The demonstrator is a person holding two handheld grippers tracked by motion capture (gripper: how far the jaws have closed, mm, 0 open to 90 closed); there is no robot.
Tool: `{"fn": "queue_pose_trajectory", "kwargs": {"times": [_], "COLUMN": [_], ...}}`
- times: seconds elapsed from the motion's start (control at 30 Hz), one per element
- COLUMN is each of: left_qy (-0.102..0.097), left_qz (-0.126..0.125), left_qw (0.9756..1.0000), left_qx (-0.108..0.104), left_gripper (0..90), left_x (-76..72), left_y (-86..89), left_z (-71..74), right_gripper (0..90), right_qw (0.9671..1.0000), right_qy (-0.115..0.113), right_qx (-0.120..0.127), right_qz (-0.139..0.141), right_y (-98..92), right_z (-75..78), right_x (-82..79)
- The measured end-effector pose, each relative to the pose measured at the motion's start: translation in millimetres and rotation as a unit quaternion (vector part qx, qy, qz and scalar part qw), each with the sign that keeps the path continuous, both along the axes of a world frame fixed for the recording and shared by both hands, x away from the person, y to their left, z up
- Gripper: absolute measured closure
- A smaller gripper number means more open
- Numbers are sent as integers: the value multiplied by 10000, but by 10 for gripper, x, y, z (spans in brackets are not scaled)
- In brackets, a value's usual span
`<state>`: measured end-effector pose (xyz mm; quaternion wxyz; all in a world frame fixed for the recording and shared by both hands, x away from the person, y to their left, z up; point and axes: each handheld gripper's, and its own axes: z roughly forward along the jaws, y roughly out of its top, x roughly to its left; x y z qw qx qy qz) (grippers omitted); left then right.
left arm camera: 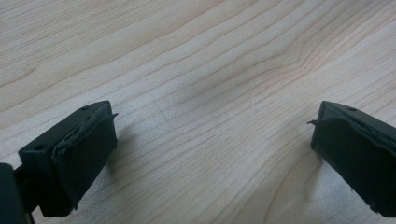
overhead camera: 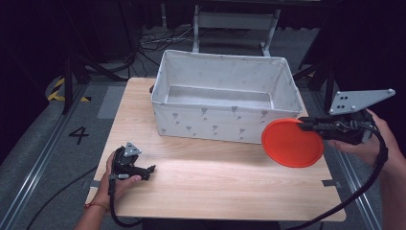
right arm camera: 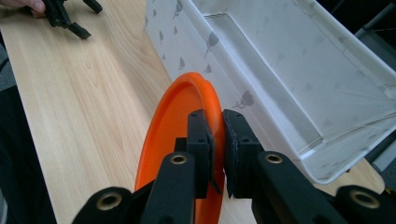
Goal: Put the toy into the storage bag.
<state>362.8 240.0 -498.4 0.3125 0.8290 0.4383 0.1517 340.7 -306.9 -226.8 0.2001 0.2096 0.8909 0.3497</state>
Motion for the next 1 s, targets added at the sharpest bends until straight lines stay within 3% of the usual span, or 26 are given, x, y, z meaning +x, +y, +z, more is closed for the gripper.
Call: {"fn": "queue_pose_trajectory", "kwargs": {"times": [0.3,1.0], "left_qy": [-13,-12], "left_qz": [-2,-2], "left_qw": [10000,10000], "left_qx": [10,10], "left_gripper": [6,6], "left_x": [2,2], "left_y": [1,1], "left_z": [0,0], "right_gripper": [821,821], "right_qw": [9996,9994], "right_qy": [-19,-308], "right_qx": [-169,-177], "right_qz": [211,-38], "right_y": [85,133], "right_z": [212,640], "right_x": [105,531]}}
